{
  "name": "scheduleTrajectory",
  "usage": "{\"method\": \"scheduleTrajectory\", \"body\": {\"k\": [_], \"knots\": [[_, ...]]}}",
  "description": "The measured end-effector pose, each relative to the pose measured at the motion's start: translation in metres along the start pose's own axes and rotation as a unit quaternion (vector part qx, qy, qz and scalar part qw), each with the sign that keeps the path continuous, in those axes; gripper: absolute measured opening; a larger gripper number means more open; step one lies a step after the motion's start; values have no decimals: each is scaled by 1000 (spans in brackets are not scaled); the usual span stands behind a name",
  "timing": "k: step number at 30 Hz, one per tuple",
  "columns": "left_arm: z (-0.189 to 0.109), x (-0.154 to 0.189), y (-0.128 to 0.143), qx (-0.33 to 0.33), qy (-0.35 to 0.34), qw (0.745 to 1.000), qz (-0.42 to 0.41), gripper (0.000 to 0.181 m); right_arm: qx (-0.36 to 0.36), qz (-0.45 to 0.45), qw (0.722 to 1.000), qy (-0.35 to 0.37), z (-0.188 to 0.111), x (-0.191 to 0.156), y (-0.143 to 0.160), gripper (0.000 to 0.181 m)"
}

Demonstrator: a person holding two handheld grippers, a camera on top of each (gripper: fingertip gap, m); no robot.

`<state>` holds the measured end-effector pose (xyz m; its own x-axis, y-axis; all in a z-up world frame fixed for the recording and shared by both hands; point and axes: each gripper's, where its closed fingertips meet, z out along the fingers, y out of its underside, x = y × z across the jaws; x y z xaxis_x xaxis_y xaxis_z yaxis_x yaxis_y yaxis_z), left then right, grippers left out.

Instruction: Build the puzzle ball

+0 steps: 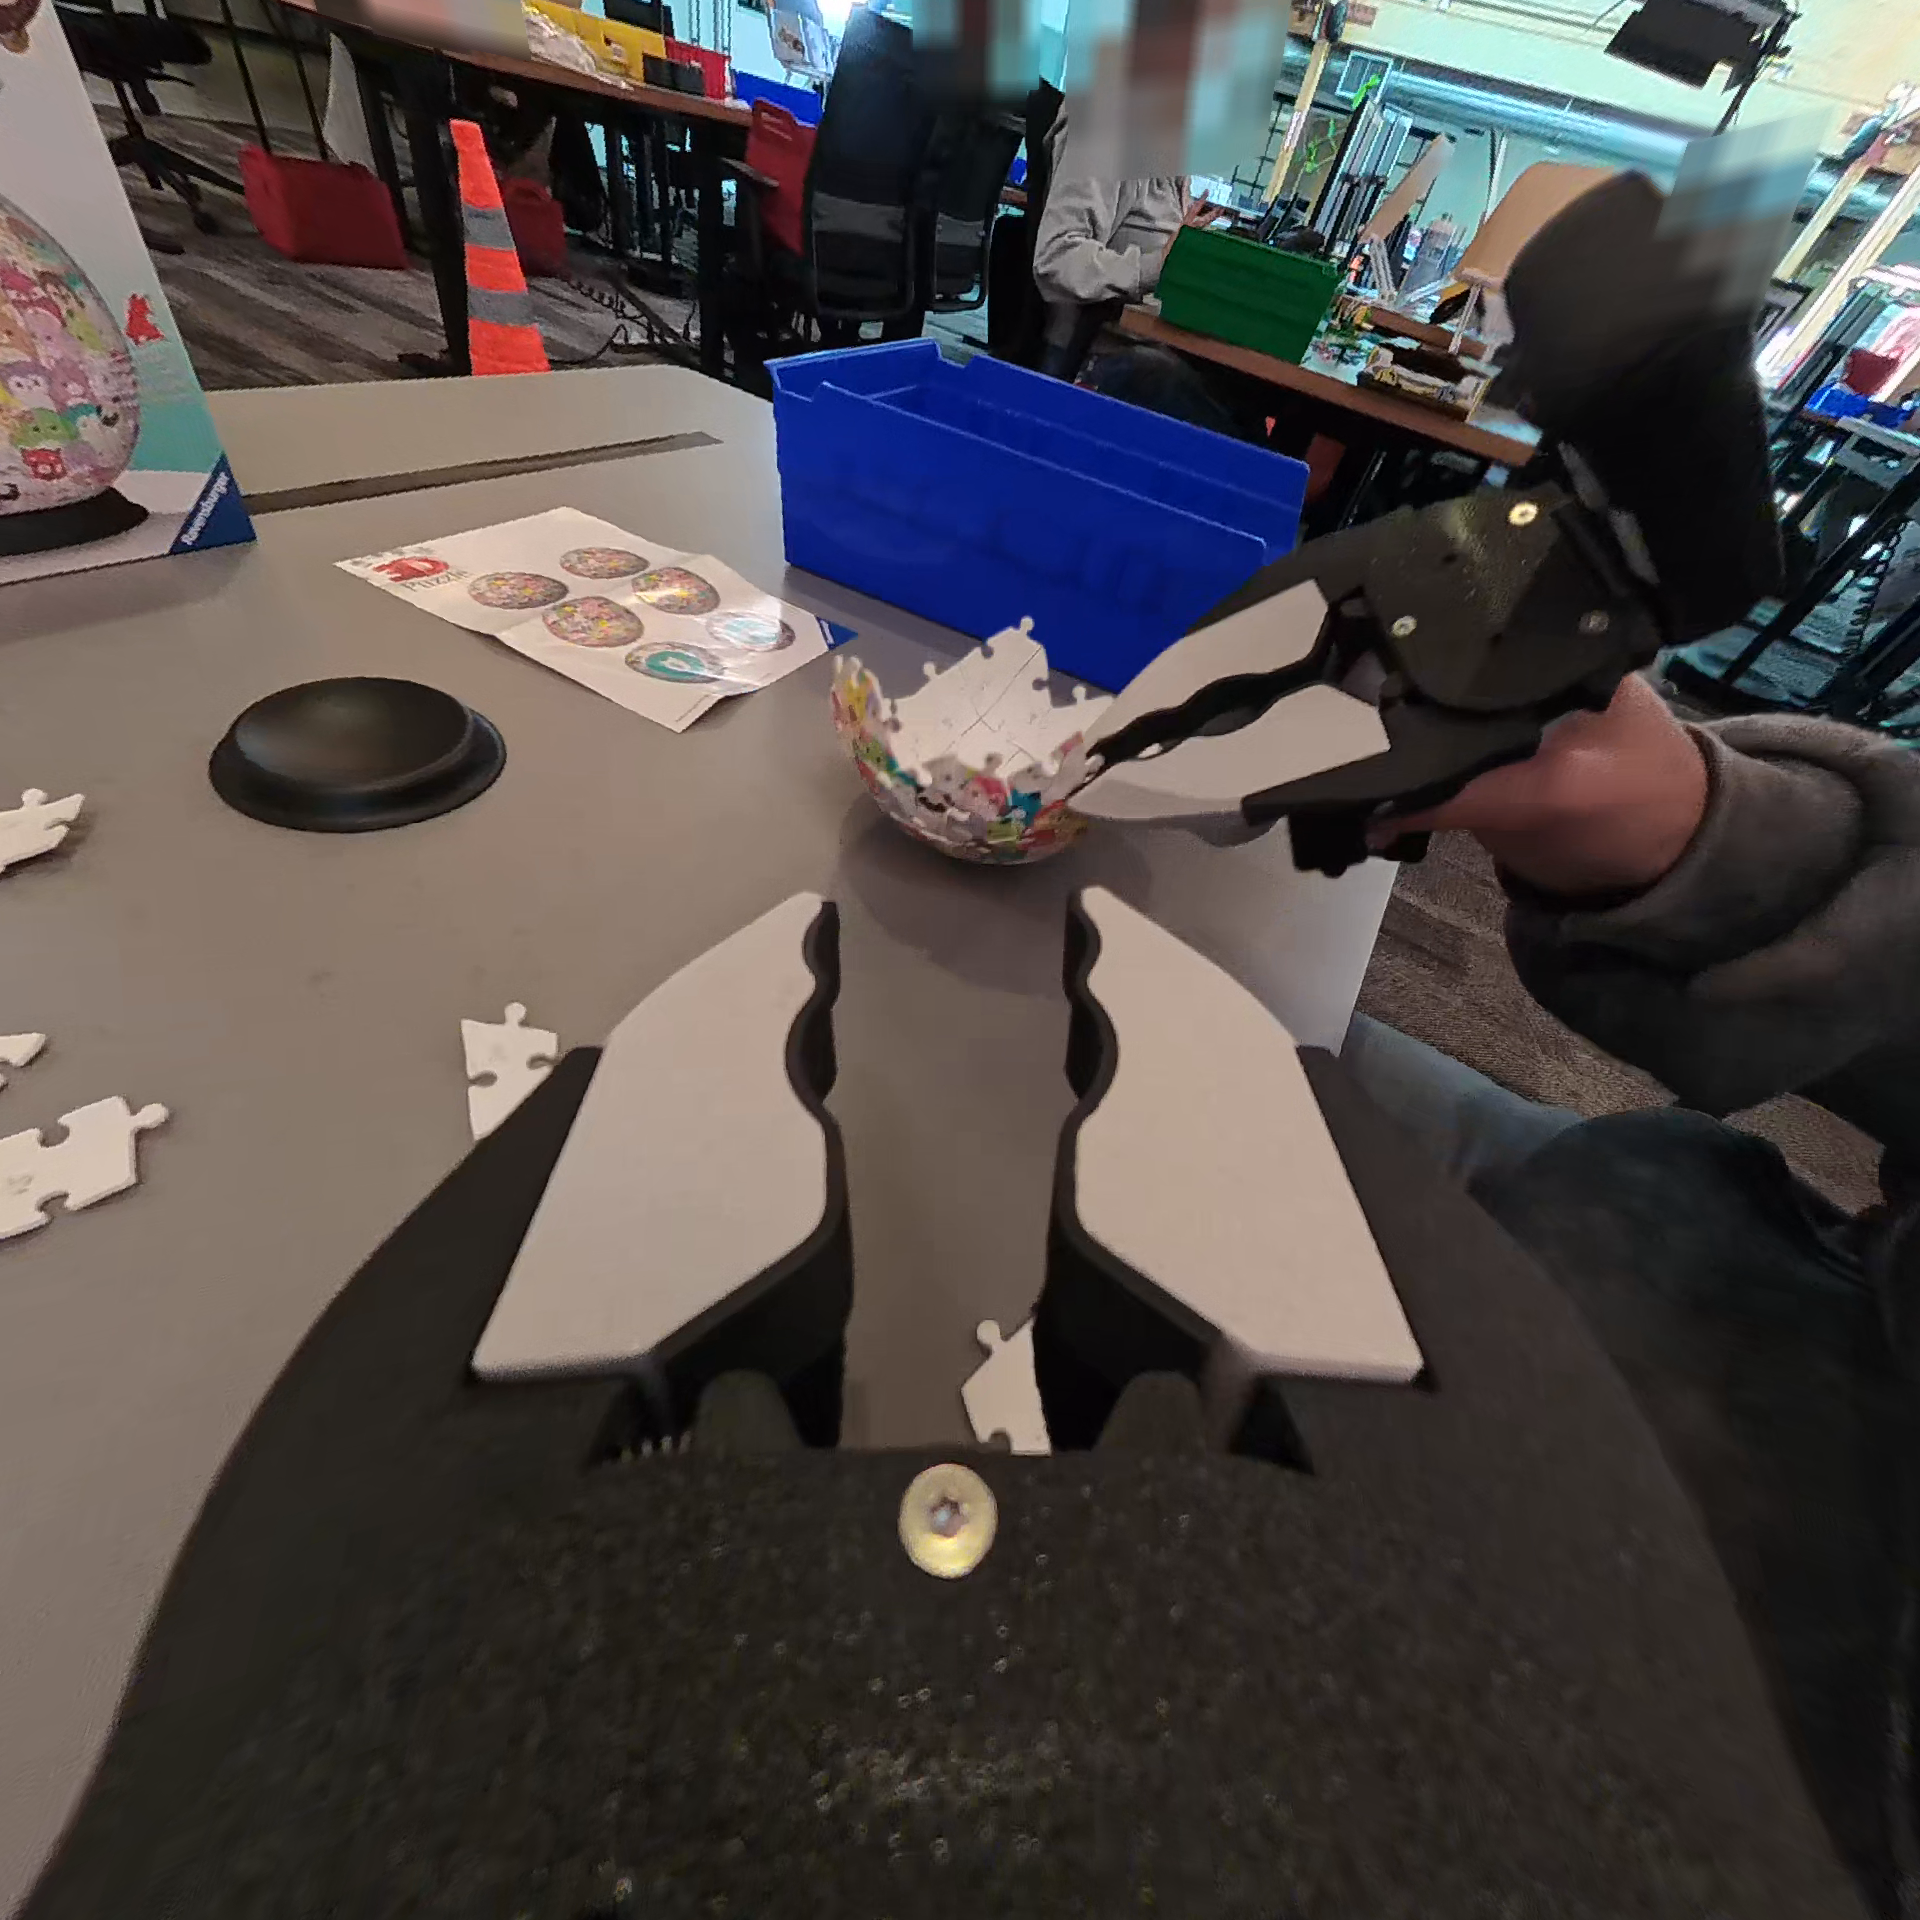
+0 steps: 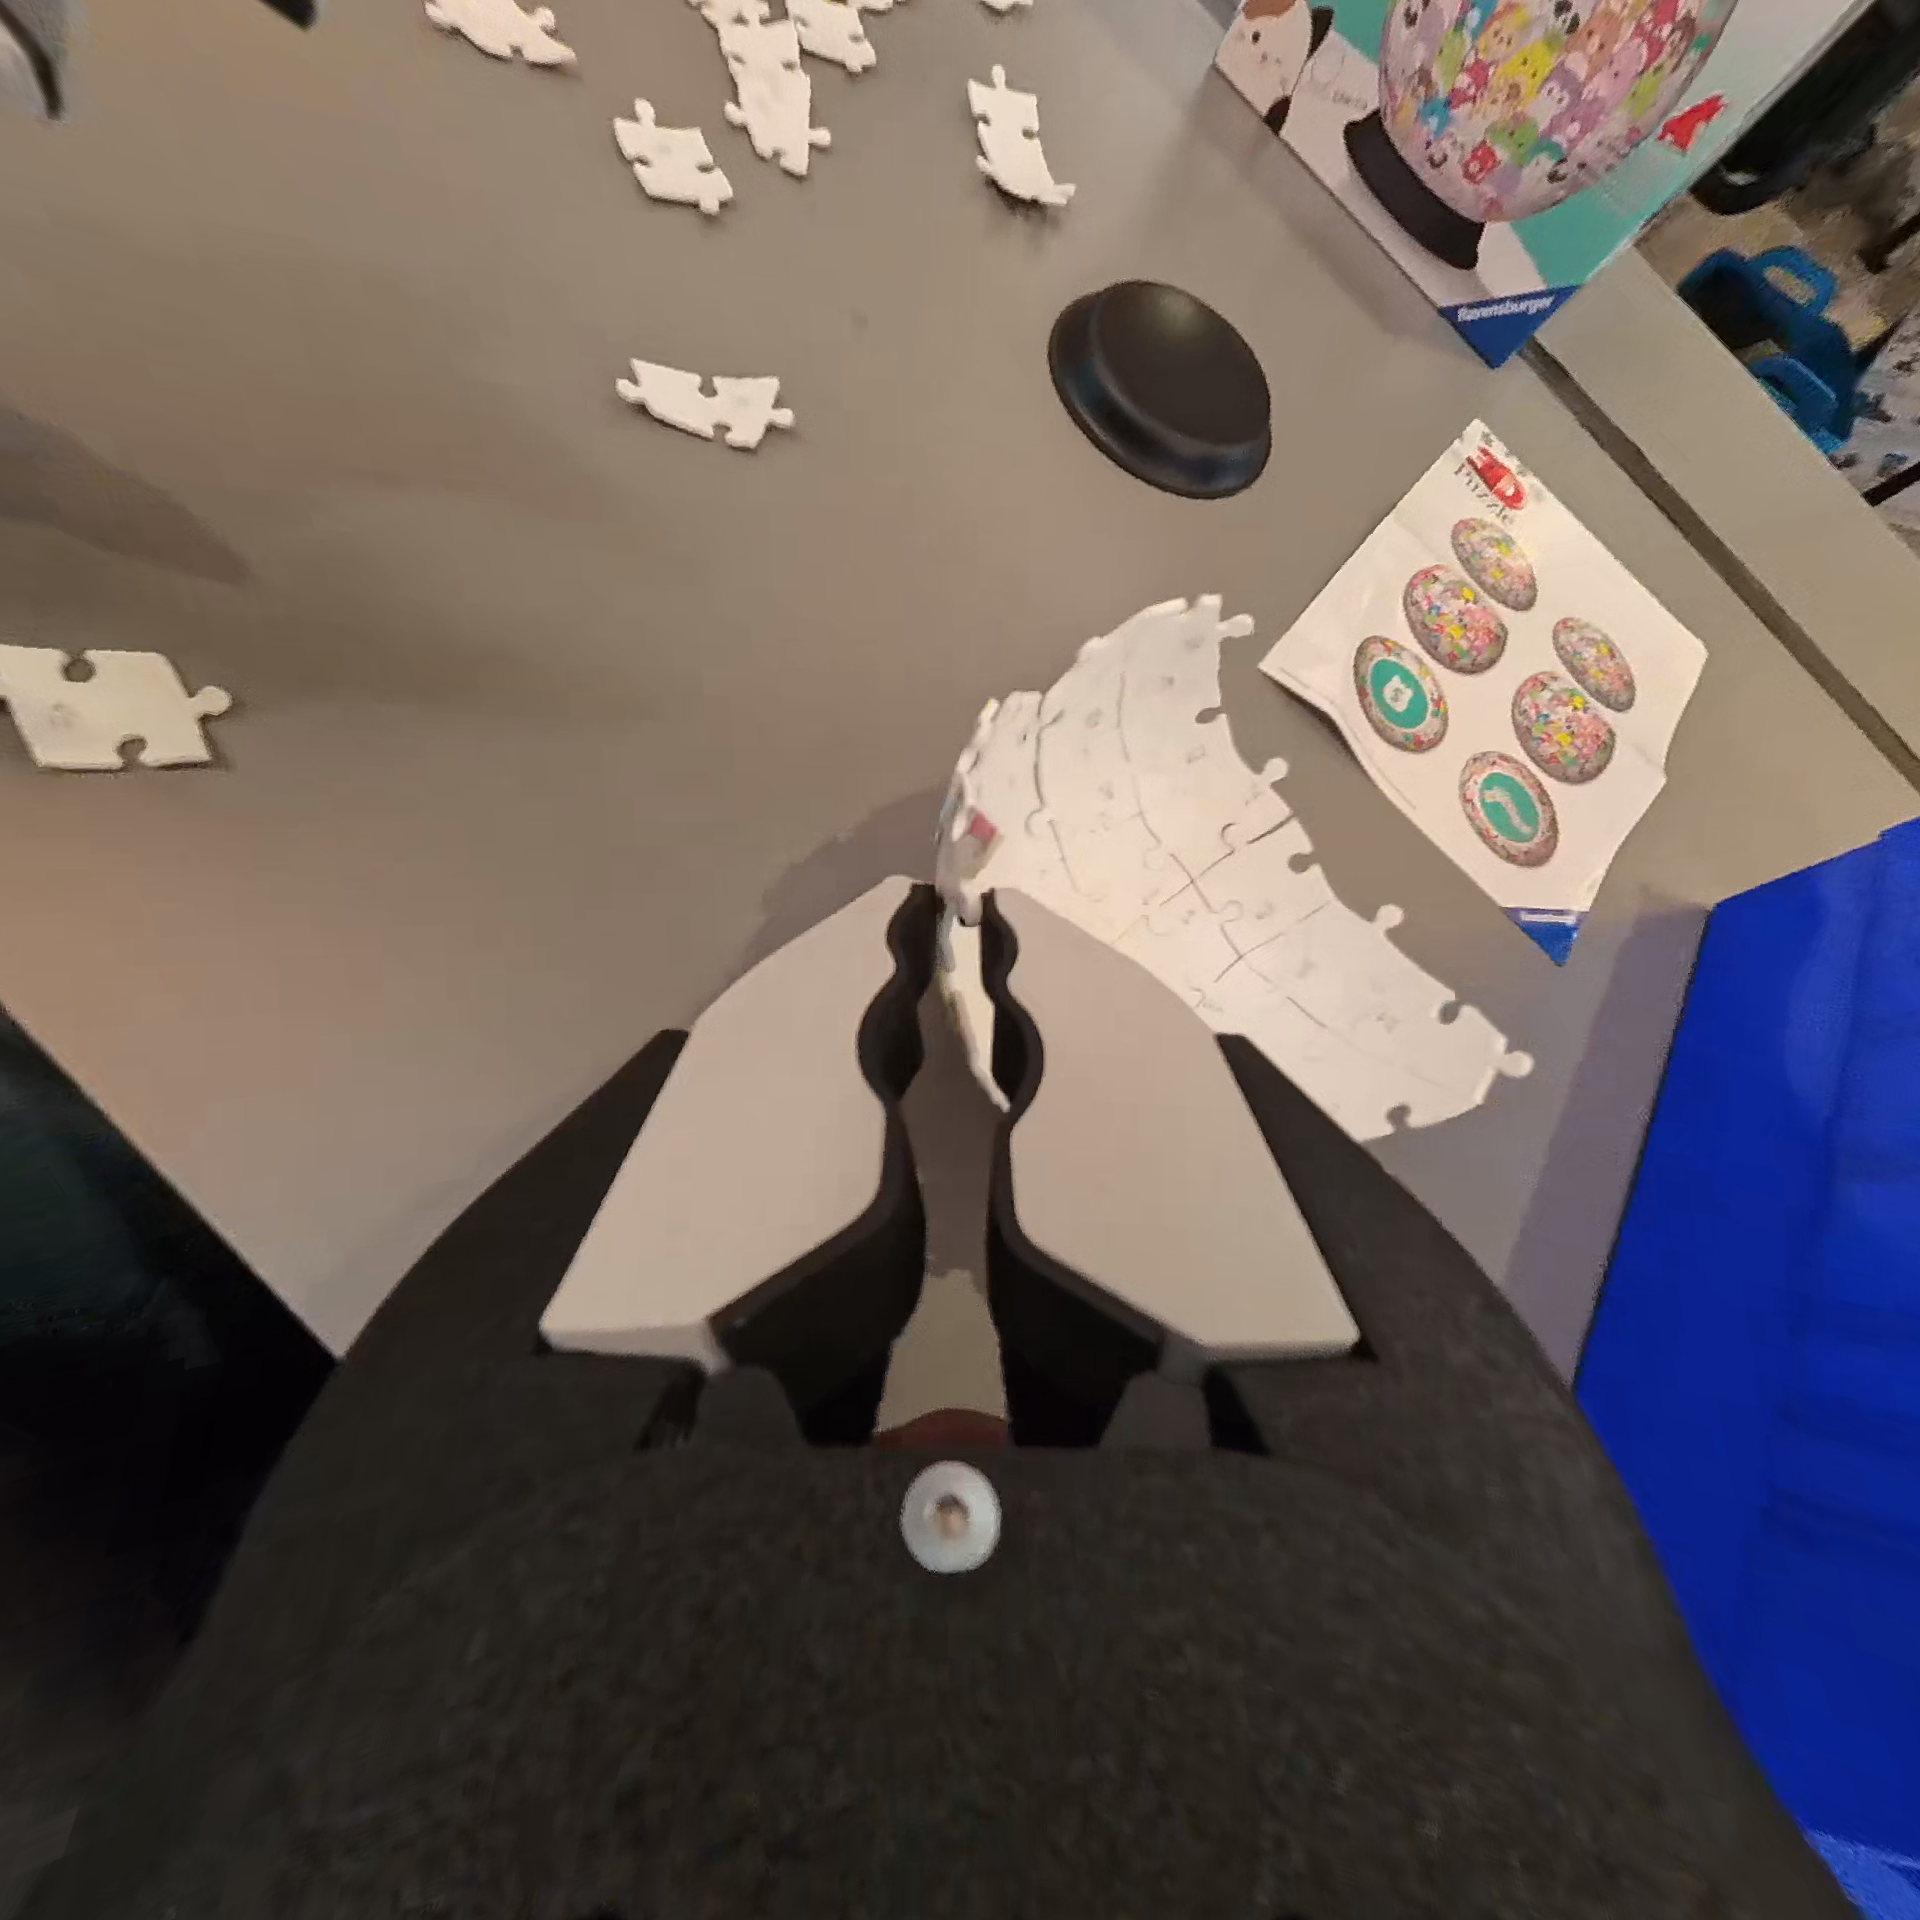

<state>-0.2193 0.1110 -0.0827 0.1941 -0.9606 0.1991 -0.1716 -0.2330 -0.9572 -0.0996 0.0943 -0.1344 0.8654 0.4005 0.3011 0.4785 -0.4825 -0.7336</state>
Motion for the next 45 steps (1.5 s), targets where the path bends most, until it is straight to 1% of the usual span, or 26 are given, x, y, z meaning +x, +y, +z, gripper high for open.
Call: {"method": "scheduleTrajectory", "body": {"k": [4,7,9,10,12,14,16,19,22,26,30,33,35,38,39,40,41,45], "knots": [[0,1,8,-17,-3,1000,-2,41,19,1,999,-39,-11,6,5,8],[0,4,15,-34,-5,999,6,41,27,-12,996,-79,-18,4,13,9],[-1,5,19,-44,-12,999,15,41,27,-23,994,-104,-23,2,19,13],[-1,5,21,-48,-15,999,17,41,23,-31,994,-104,-25,5,22,17],[-1,5,24,-54,-15,998,16,41,30,-45,994,-100,-30,11,22,18],[1,6,27,-59,-14,998,16,41,35,-44,993,-105,-35,14,22,19],[3,8,29,-65,-12,998,18,41,40,-40,993,-108,-39,14,20,25],[7,12,33,-74,-7,997,25,41,37,-53,992,-110,-40,9,21,25],[11,16,37,-86,-2,996,36,41,20,-76,993,-93,-35,10,25,21],[15,24,41,-96,6,994,52,42,7,-79,992,-95,-33,10,30,20],[20,29,45,-106,14,992,64,43,22,-101,986,-129,-47,-6,27,23],[24,34,47,-111,24,991,72,43,8,-115,986,-122,-47,-5,34,24],[31,39,46,-110,37,990,79,43,10,-108,987,-118,-46,-2,35,24],[50,48,42,-106,63,986,108,43,16,-96,987,-129,-45,-3,33,24],[57,50,42,-109,73,984,119,44,14,-94,987,-132,-43,-3,34,25],[63,55,41,-114,90,981,128,52,10,-95,987,-128,-41,-2,35,27],[71,59,40,-118,99,979,133,55,6,-99,987,-125,-38,-1,37,27],[100,68,34,-143,96,967,186,56,10,-100,985,-138,-37,-6,39,28]]}}
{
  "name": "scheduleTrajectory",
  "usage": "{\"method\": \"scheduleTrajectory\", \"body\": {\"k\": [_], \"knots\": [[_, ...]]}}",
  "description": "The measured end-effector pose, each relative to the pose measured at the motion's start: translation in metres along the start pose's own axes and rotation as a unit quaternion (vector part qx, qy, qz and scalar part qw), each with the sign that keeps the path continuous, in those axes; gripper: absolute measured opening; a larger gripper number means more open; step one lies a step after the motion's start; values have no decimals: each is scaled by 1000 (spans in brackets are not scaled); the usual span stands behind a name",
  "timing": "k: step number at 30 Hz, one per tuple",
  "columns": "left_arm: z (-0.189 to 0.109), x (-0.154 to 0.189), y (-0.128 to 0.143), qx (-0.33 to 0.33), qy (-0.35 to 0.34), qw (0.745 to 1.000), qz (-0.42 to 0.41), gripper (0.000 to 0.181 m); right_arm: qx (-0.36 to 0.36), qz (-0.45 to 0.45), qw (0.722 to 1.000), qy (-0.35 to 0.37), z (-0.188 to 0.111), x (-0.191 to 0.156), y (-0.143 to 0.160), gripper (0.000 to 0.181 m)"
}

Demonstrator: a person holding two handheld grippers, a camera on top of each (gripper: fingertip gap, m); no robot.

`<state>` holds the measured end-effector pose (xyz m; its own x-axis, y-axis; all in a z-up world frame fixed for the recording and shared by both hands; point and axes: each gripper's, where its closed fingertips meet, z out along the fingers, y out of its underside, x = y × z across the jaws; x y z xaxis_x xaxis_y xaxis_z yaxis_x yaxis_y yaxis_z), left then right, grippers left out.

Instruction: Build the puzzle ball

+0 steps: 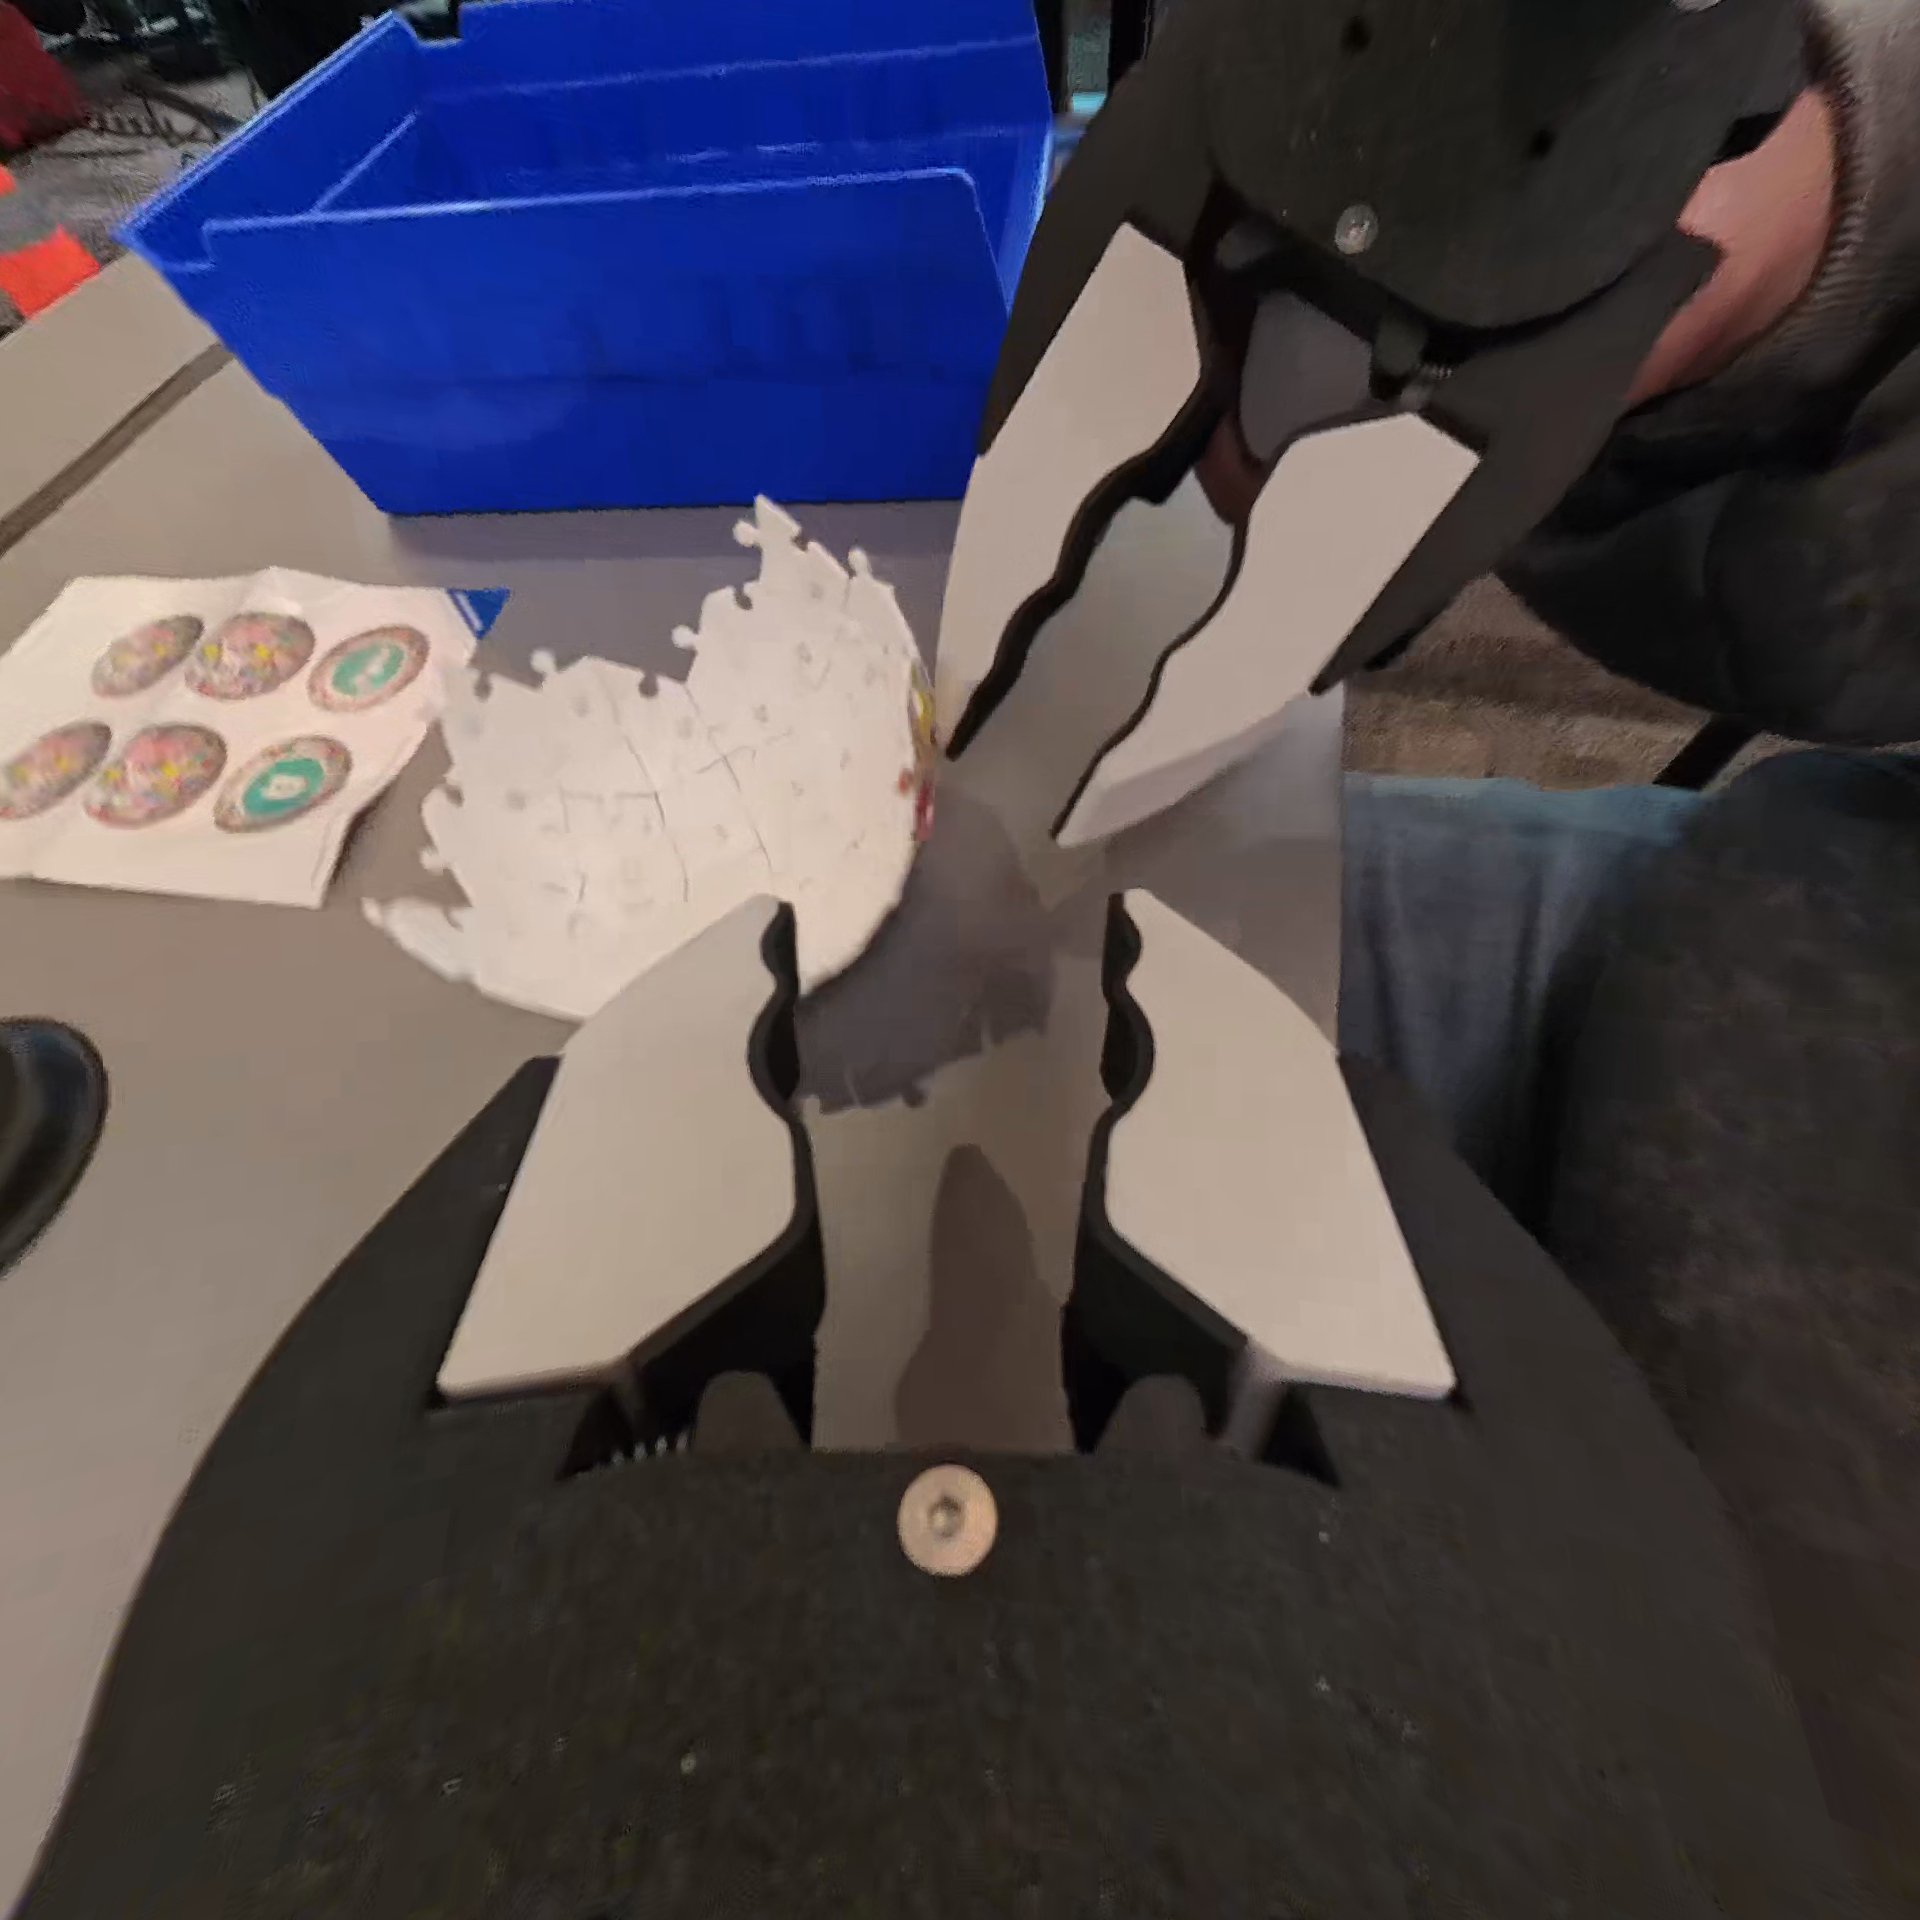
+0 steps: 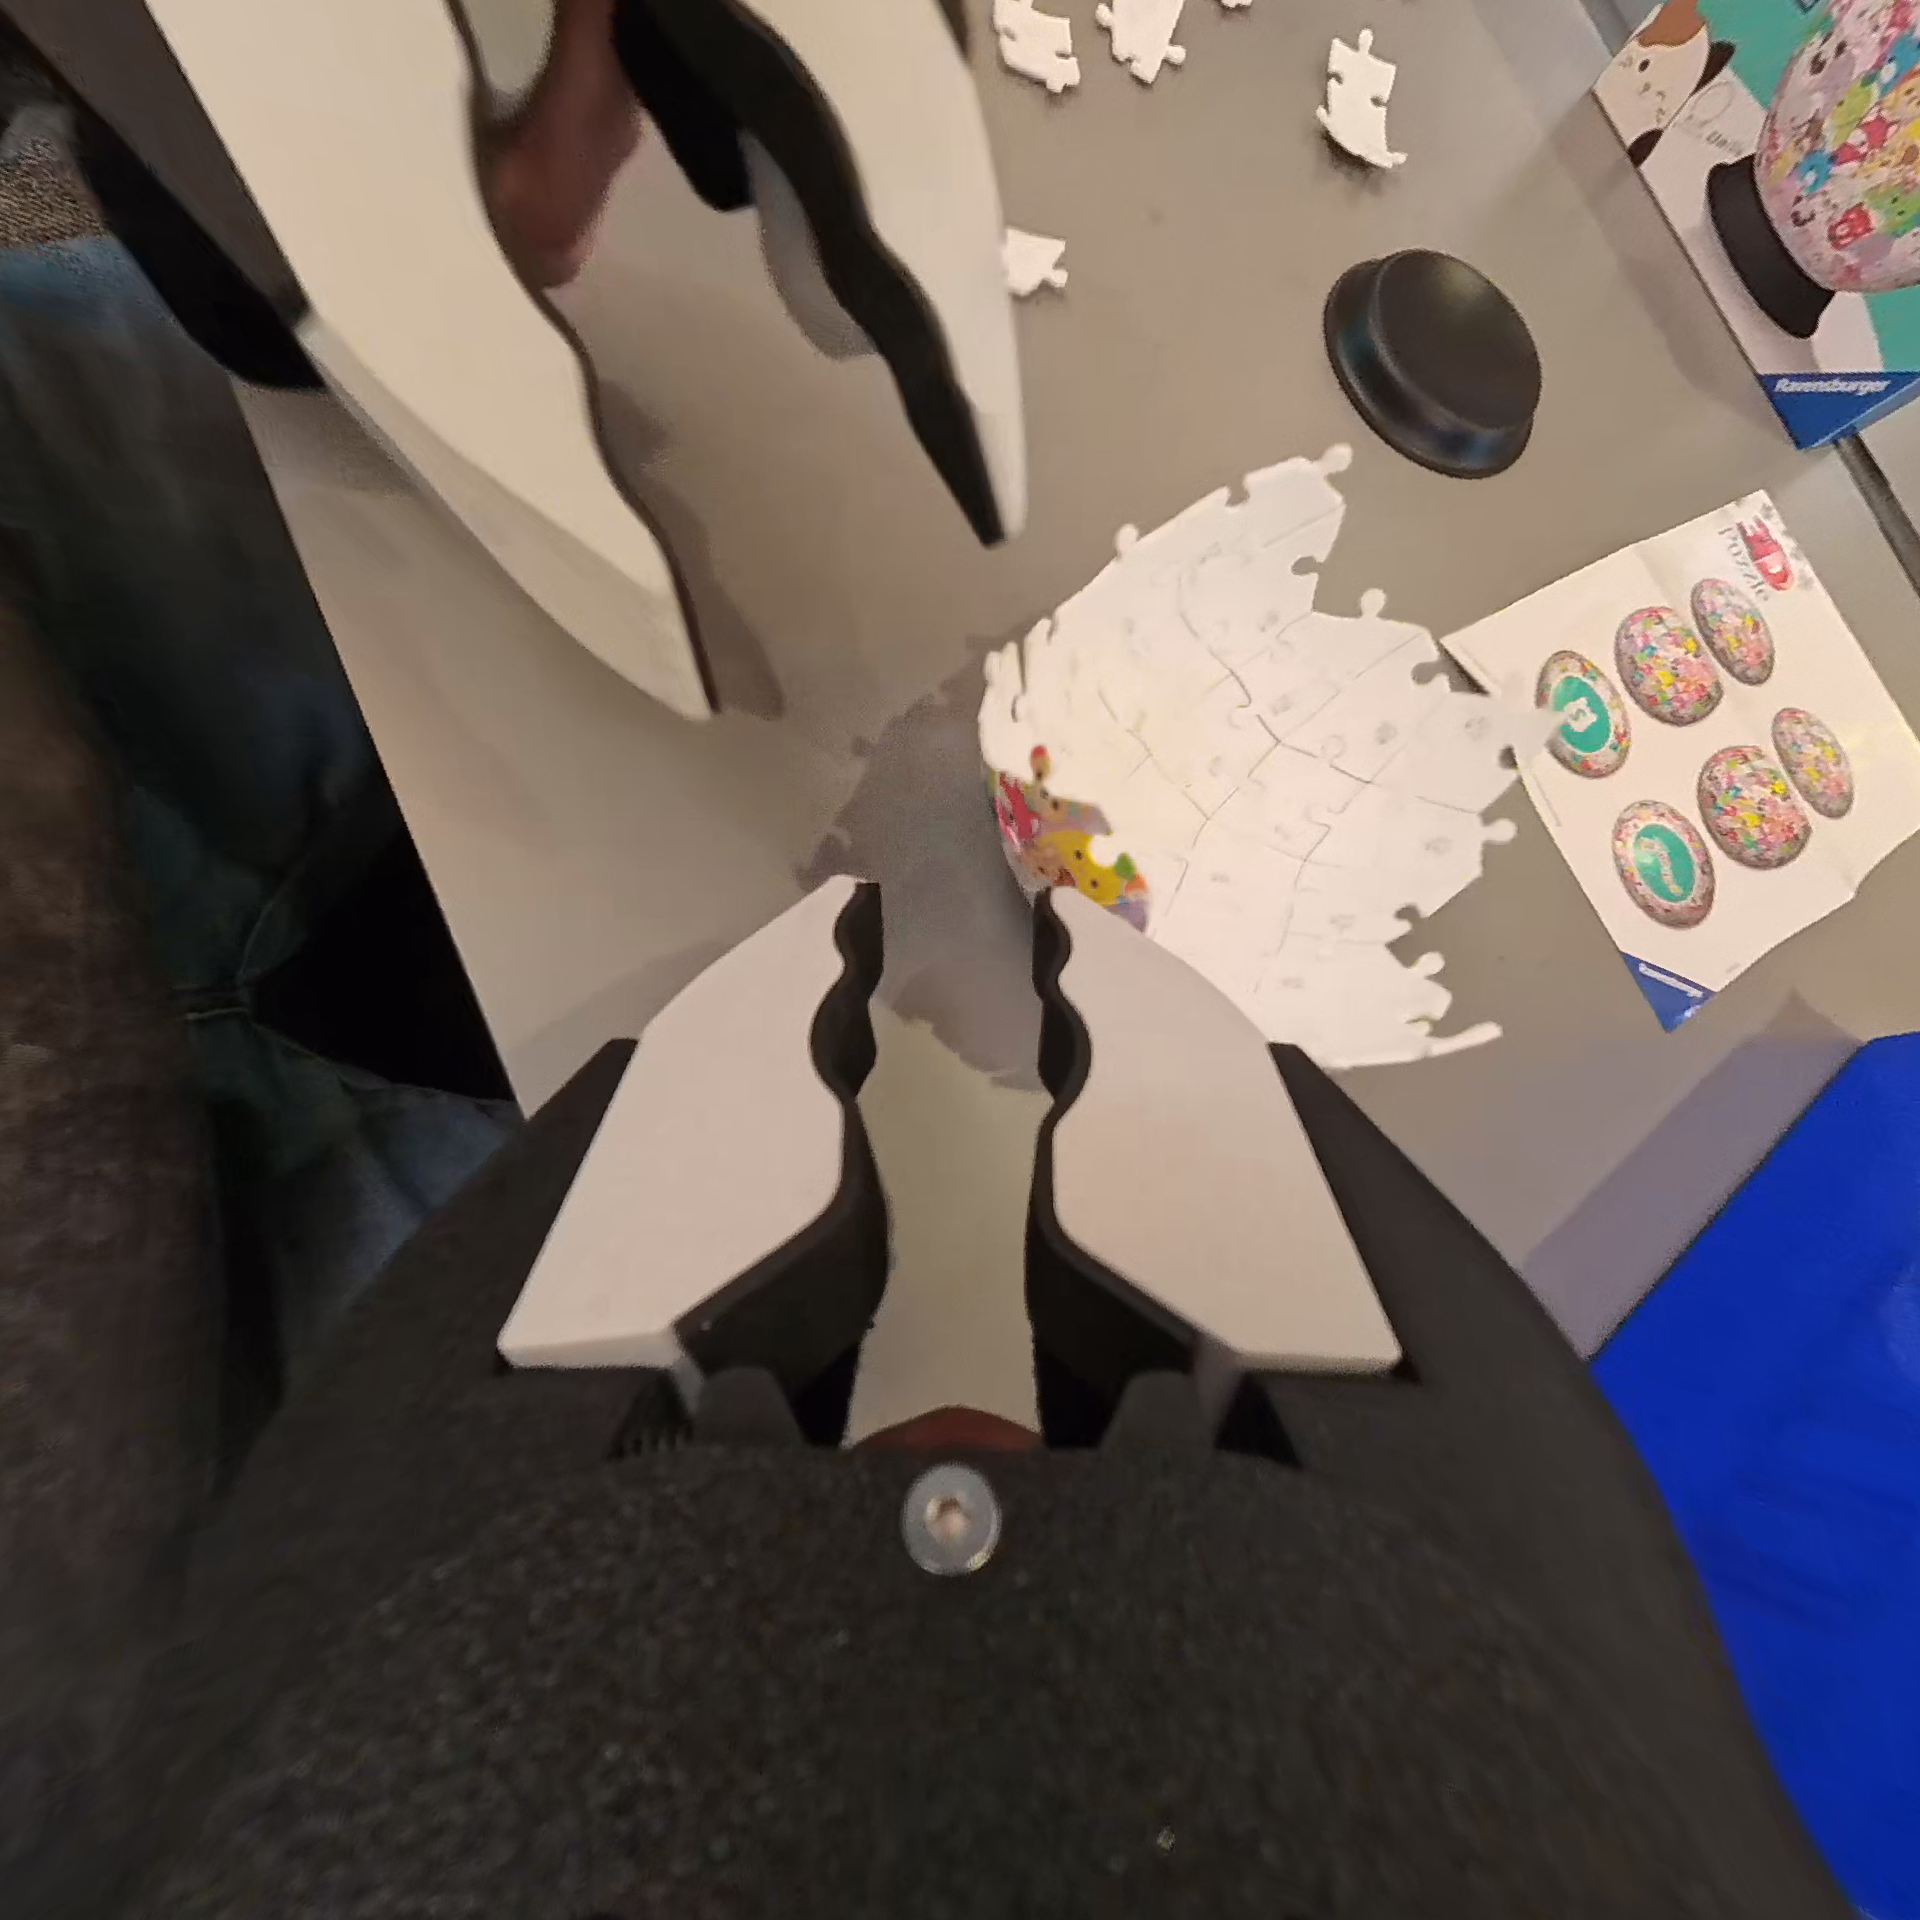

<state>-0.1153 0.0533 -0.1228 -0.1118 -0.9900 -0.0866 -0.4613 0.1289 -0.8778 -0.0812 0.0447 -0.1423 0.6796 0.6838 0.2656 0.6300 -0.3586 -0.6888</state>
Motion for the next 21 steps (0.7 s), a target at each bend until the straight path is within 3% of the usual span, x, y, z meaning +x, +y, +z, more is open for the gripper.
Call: {"method": "scheduleTrajectory", "body": {"k": [3,11,21], "knots": [[19,-10,-8,-42,-32,998,43,56,1,-1,1000,-3,-1,-2,1,28],[45,-5,1,-142,21,989,30,30,12,11,1000,-11,-3,-2,3,28],[53,-2,0,-137,50,989,11,2,23,12,999,-19,-8,-5,2,28]]}}
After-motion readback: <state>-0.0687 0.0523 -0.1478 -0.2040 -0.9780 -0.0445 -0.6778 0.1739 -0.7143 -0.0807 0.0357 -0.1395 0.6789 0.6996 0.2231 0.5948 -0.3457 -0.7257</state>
